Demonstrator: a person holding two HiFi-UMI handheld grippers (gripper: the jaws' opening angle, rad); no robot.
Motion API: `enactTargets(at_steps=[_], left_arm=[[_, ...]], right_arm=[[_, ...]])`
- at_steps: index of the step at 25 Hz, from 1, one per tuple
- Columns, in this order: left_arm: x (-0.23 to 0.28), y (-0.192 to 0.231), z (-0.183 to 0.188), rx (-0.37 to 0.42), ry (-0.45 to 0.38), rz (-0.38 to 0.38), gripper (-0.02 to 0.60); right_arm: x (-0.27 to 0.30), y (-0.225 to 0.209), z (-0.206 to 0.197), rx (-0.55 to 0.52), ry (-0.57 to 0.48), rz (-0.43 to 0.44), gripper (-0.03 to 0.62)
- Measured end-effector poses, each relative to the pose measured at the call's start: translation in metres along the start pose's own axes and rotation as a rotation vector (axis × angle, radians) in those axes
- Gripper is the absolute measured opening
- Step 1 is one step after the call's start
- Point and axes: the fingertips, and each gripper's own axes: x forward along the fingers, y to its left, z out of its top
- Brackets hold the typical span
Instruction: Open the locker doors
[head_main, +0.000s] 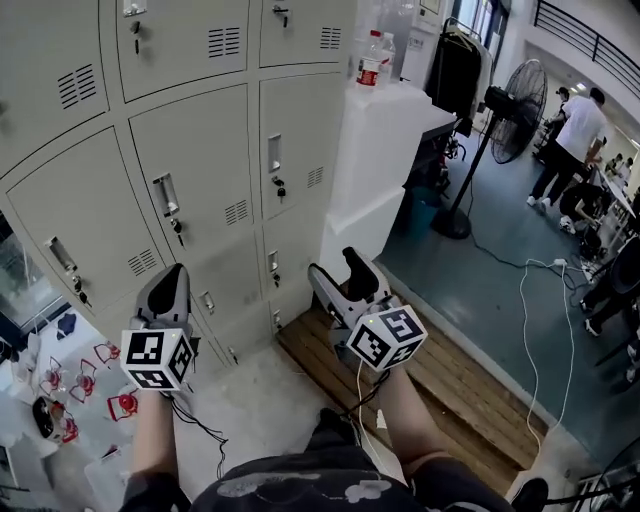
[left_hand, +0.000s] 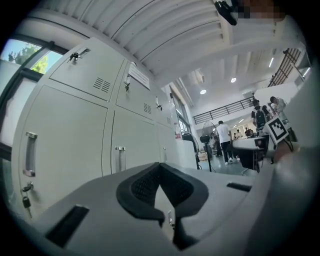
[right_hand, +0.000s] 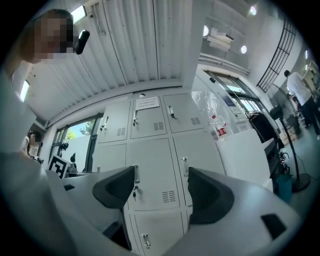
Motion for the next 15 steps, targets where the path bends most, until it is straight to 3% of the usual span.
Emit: enactTargets(at_steps=[7, 15], left_arm=[[0.068, 0.021, 0.041, 0.03, -0.046, 0.138, 0.009], [0.138, 0.035, 0.096, 0.089, -0.092, 0.244, 0.008]], right_arm=[[0.105, -0.049, 0.053, 0.005, -0.1, 0.162, 0.322], [0.198, -0.082, 0.12, -0.037, -0.177, 0.324, 0.322]])
